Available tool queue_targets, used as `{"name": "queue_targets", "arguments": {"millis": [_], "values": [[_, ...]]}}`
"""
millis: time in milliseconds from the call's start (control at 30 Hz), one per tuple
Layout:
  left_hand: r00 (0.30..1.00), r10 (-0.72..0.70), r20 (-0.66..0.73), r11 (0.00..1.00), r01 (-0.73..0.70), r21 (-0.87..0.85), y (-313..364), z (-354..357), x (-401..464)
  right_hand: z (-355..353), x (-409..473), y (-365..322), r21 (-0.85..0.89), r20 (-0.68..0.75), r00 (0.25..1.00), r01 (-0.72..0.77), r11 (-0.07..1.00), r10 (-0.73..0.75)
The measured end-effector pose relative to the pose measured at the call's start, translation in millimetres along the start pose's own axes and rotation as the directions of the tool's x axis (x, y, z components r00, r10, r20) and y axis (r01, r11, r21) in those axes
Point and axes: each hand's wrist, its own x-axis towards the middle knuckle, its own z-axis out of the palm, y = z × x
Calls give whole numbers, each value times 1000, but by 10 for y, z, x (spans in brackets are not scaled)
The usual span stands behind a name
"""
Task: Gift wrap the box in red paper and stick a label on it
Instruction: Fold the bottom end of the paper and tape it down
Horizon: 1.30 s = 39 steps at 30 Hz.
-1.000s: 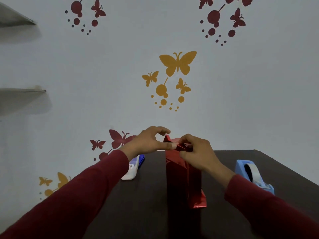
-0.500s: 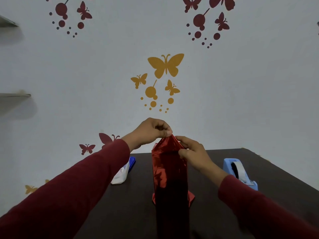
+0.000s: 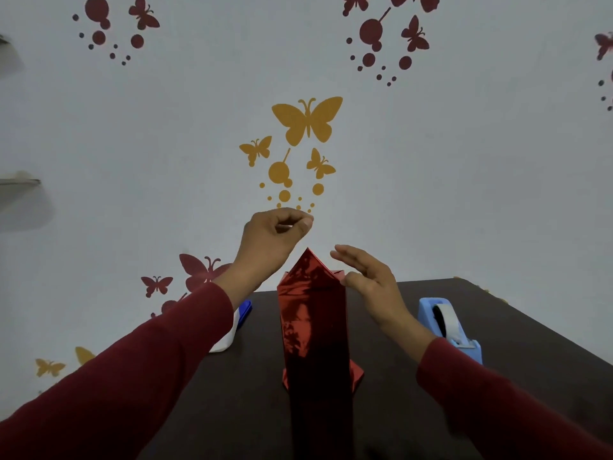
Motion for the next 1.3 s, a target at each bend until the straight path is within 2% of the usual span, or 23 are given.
{"name": "queue_targets", "arguments": {"millis": [100, 167, 367, 467, 567, 667, 733, 800, 900, 1033, 1200, 1300], "values": [[980, 147, -134, 988, -140, 64, 162, 73, -217, -88, -38, 6, -67, -51, 999, -12, 998, 8], [959, 241, -146, 970, -232, 75, 250, 179, -354, -177, -94, -6, -89, -116, 991, -70, 994, 59], [916, 393, 79, 919, -394, 6, 259, 937, -622, -687, -449, 27, -152, -338, 910, -303, 941, 239], [915, 367, 166, 930, -363, -53, 85, 1447, -745, -1017, -645, 77, -291, -404, 882, -376, 880, 243], [917, 220, 333, 975, -211, -63, -150, 1912, -836, -1307, -743, 147, -504, -466, 861, -446, 740, 201], [820, 17, 573, 998, -45, 34, -308, 2286, -946, -1549, -779, 253, -582, -492, 804, -589, 560, 334], [758, -36, 651, 997, -14, 72, -349, 2444, -979, -1614, -752, 287, -509, -483, 721, -692, 512, 497], [736, -34, 676, 994, -42, 96, -370, 2540, -974, -1618, -709, 294, -355, -458, 614, -789, 501, 643], [732, -31, 681, 993, -57, 106, -400, 2578, -921, -1642, -630, 375, -218, -417, 544, -837, 501, 728], [722, -64, 689, 990, -41, 135, -440, 2576, -869, -1661, -563, 440, -7, -217, 444, -891, 453, 870], [728, -34, 685, 990, -71, 125, -393, 2647, -907, -1677, -439, 451, 108, -195, 440, -879, 465, 876], [722, -18, 692, 990, -86, 116, -370, 2687, -888, -1692, -418, 471, 167, -226, 494, -829, 533, 840]]}}
